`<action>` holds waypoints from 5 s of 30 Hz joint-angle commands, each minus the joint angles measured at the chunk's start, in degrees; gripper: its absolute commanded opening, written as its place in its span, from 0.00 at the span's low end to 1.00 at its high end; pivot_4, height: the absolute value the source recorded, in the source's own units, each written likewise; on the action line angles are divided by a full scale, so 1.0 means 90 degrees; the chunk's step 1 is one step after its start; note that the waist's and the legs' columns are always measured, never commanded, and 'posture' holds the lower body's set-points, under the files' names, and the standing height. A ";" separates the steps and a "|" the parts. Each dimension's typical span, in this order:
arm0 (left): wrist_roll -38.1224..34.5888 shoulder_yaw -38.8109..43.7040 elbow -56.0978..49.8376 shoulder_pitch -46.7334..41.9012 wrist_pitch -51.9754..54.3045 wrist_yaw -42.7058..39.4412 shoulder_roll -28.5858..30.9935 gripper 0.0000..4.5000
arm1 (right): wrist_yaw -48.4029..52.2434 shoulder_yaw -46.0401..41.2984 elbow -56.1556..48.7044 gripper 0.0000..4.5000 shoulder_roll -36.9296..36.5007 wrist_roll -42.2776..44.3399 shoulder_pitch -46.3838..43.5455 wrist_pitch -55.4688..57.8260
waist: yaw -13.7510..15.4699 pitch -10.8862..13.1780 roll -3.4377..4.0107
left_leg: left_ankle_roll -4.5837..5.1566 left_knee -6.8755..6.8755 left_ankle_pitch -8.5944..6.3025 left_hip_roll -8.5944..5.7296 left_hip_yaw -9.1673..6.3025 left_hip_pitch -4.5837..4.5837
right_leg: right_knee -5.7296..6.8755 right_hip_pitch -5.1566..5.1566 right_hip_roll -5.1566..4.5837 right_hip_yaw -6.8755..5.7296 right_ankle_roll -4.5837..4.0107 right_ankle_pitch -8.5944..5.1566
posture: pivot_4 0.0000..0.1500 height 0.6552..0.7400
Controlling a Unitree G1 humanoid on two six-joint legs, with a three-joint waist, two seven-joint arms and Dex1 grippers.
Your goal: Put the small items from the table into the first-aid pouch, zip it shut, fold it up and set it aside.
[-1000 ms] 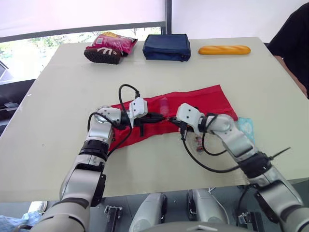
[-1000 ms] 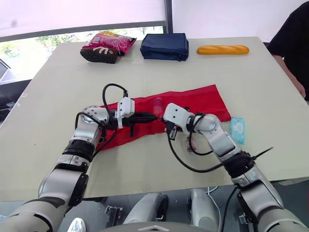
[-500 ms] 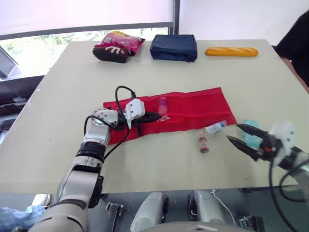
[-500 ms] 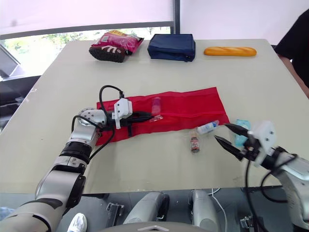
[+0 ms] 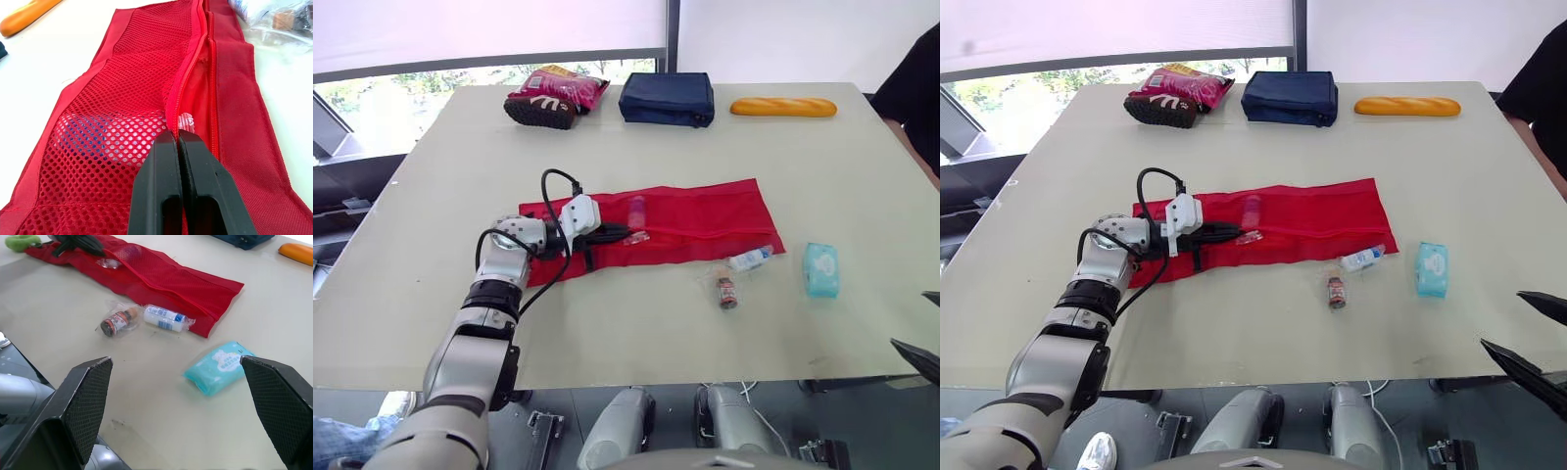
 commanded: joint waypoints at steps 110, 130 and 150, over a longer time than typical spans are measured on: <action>0.0140 -0.0380 -0.0529 -0.0348 -0.0102 0.0469 -0.1493 0.00 | -0.6422 0.5314 0.2499 0.01 0.4310 -0.3269 -0.8840 0.6654 | -0.0210 0.0005 -0.0013 | -0.0024 0.0022 0.0015 -0.0013 -0.0001 -0.0043 | 0.0024 -0.0051 -0.0002 0.0009 -0.0001 0.0013 | 1.00 0.99; 0.0144 -0.0383 -0.0550 -0.0331 -0.0039 0.0490 -0.1599 0.00 | -0.6775 0.5432 0.2952 0.73 0.4715 -0.3108 -0.8655 0.5745 | -0.0215 0.0003 -0.0010 | -0.0024 0.0021 0.0015 -0.0015 0.0001 -0.0041 | 0.0024 -0.0051 -0.0001 0.0012 -0.0001 0.0013 | 1.00 0.99; 0.0131 -0.0286 -0.0185 -0.0423 -0.0153 0.0629 -0.1465 0.00 | -0.4733 0.6583 0.0439 0.81 0.2115 -0.2385 -0.7291 0.5281 | -0.0193 0.0001 -0.0007 | -0.0023 0.0019 0.0014 -0.0014 0.0002 -0.0040 | 0.0019 -0.0048 -0.0001 0.0012 -0.0001 0.0012 | 1.00 0.99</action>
